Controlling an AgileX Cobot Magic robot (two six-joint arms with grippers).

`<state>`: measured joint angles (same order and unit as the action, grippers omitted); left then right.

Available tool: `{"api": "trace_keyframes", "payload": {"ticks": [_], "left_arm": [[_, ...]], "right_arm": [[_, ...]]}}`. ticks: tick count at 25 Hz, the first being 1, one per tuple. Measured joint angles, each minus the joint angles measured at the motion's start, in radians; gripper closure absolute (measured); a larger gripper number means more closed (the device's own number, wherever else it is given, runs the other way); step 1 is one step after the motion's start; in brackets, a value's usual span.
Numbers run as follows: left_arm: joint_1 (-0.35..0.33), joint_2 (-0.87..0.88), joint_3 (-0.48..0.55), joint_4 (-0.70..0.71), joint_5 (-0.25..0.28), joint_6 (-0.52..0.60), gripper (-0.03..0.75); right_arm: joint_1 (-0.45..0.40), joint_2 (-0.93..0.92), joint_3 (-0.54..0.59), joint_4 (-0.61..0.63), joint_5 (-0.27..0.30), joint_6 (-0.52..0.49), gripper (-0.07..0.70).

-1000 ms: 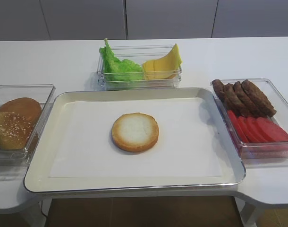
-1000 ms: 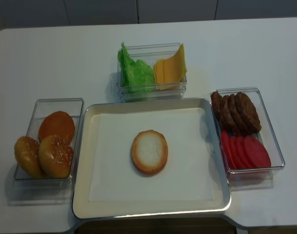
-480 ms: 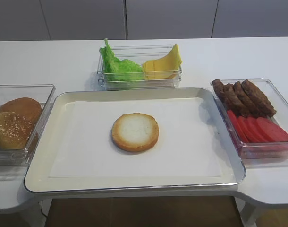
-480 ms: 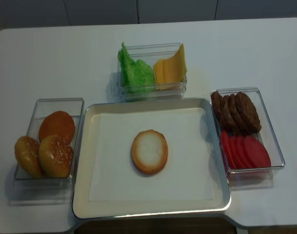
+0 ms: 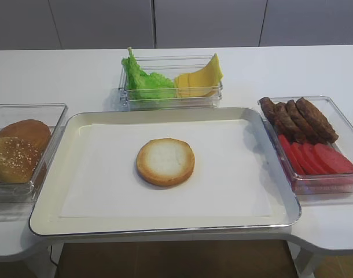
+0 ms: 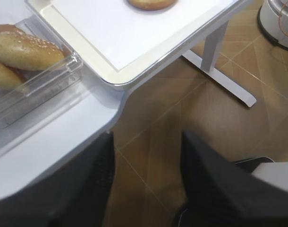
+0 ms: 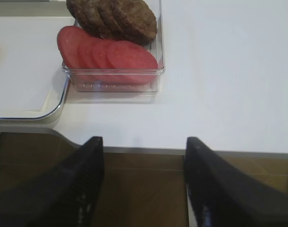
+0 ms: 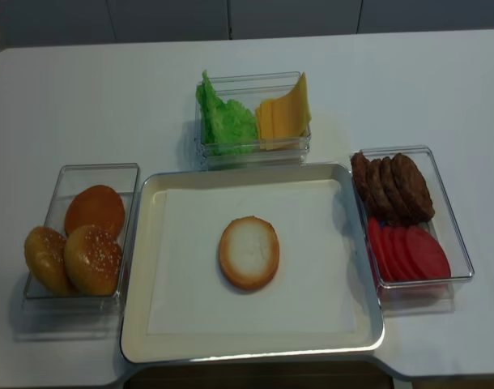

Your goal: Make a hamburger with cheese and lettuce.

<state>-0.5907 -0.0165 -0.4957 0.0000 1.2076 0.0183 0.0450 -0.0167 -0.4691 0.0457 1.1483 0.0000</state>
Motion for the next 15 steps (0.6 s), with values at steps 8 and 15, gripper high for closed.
{"api": "trace_keyframes", "payload": {"ticks": [8, 15], "left_arm": [[0.000, 0.000, 0.008, 0.014, -0.019, -0.008, 0.372], [0.000, 0.000, 0.008, 0.039, -0.019, -0.043, 0.372]], "right_arm": [[0.000, 0.000, 0.000, 0.000, 0.000, 0.000, 0.201], [0.000, 0.000, 0.000, 0.000, 0.000, 0.000, 0.201]]}}
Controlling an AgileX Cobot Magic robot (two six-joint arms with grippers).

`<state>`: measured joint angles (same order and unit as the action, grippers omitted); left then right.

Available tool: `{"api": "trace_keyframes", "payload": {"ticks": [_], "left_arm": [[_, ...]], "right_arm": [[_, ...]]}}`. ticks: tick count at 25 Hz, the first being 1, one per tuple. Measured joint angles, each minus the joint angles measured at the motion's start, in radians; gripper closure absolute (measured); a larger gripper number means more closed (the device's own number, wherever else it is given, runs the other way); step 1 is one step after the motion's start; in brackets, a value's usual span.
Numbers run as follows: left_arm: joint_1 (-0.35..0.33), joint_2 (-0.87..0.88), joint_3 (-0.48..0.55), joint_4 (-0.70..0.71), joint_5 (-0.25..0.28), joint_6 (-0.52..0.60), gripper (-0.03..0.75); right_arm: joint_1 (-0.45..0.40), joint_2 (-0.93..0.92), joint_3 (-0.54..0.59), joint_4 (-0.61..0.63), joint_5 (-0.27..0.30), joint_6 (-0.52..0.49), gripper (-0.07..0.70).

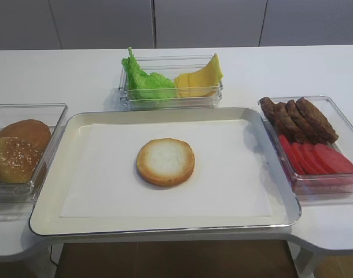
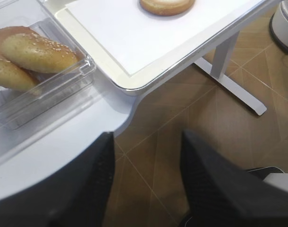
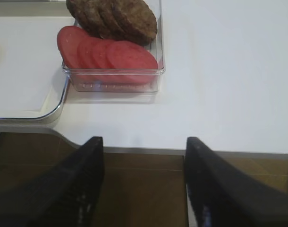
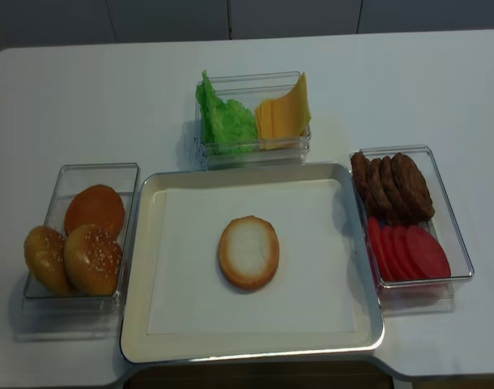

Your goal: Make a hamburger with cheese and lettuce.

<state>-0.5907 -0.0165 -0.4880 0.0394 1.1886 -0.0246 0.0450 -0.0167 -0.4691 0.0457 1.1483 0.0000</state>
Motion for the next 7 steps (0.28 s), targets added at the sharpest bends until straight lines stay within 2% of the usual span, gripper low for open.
{"api": "trace_keyframes", "payload": {"ticks": [7], "left_arm": [[0.000, 0.000, 0.000, 0.000, 0.000, -0.006, 0.372]], "right_arm": [[0.000, 0.000, 0.000, 0.000, 0.000, 0.000, 0.201]]}}
